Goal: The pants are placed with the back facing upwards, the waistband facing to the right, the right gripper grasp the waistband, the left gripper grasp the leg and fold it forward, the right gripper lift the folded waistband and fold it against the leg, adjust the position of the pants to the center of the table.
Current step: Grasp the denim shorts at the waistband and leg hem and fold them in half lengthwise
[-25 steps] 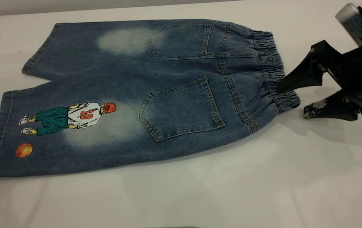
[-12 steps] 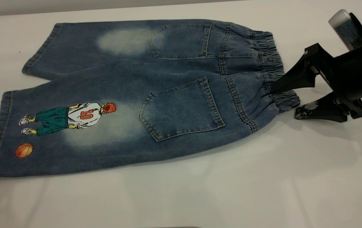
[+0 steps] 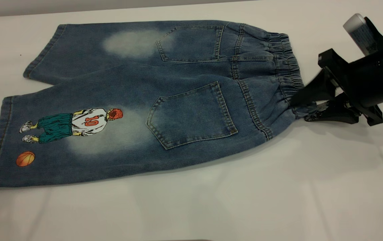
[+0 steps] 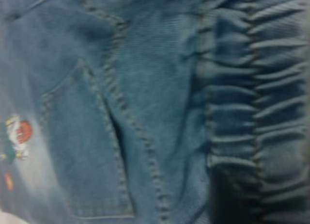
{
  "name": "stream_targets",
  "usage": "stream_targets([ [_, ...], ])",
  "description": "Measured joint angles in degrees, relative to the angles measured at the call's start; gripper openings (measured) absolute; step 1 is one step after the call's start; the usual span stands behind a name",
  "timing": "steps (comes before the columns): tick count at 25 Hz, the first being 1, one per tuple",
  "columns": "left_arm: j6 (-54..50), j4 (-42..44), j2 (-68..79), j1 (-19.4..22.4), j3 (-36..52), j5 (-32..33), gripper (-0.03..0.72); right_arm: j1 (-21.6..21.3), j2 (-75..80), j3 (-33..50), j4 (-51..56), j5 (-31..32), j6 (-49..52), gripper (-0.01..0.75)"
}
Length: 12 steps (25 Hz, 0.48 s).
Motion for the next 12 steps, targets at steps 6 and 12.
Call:
stream_targets([
  [6, -0.4, 0.0, 0.2, 0.0, 0.0, 5.1, 0.535, 0.0, -0.3, 0.0, -0.7, -0.7, 0.0, 0.041],
  [12, -3.0, 2.5, 5.3, 0.0, 0.0, 9.7, 0.535, 0.0, -2.3, 0.0, -2.3, -0.7, 0.0, 0.038],
])
